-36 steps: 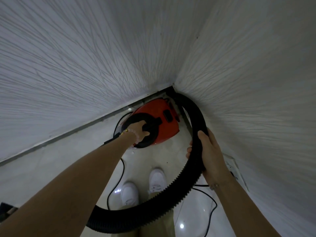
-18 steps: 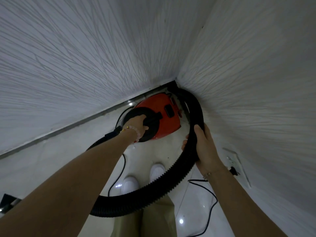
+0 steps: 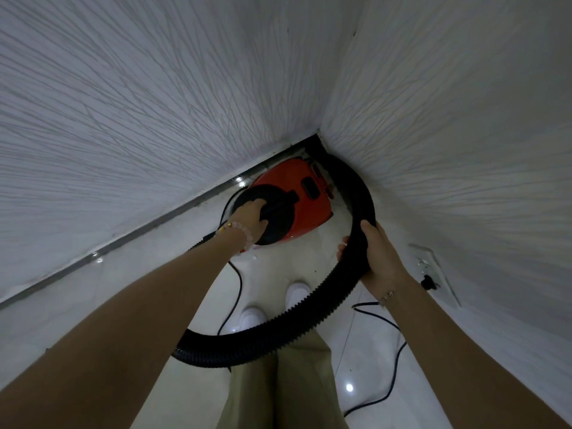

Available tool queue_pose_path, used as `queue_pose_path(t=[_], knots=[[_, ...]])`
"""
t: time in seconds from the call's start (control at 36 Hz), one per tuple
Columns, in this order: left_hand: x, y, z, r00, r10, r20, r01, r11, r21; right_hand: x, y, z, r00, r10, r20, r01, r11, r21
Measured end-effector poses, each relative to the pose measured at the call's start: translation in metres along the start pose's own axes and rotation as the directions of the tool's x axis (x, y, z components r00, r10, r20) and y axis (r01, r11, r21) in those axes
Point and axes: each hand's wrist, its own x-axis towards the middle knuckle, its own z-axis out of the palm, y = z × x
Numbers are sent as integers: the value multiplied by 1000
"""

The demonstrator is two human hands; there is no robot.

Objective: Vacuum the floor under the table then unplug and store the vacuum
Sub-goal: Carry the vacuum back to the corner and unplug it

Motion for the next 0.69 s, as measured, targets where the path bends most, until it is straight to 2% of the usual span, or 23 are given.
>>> queue_pose_path(t=[0.14,0.19,0.25,0.33,0.47,0.58,0.69], knots=[[-42,9,-5,991,81,-102,-88,994,-64,-5,-2,0,999,45,-1,-45,999,-30],[-66,22,-7,997,65,-35,-72,960,-270,-8,-2,1,998,59,6,-59,998,-30],[-90,34,-7,993,81,86,-41,919,-392,-10,-3,2,998,68,11,-67,997,-27],[-120,44,-2,960,146,238,-34,907,-420,-12,-5,7,998,59,16,-58,998,-36],[-144,53,11,885,177,430,62,871,-487,-16,-5,10,996,85,29,-84,995,-53],[-151,52,28,860,204,468,51,877,-477,-16,1,5,995,93,25,-91,993,-77],[-151,46,38,910,188,368,-29,918,-396,-17,9,-7,997,77,14,-75,989,-130]])
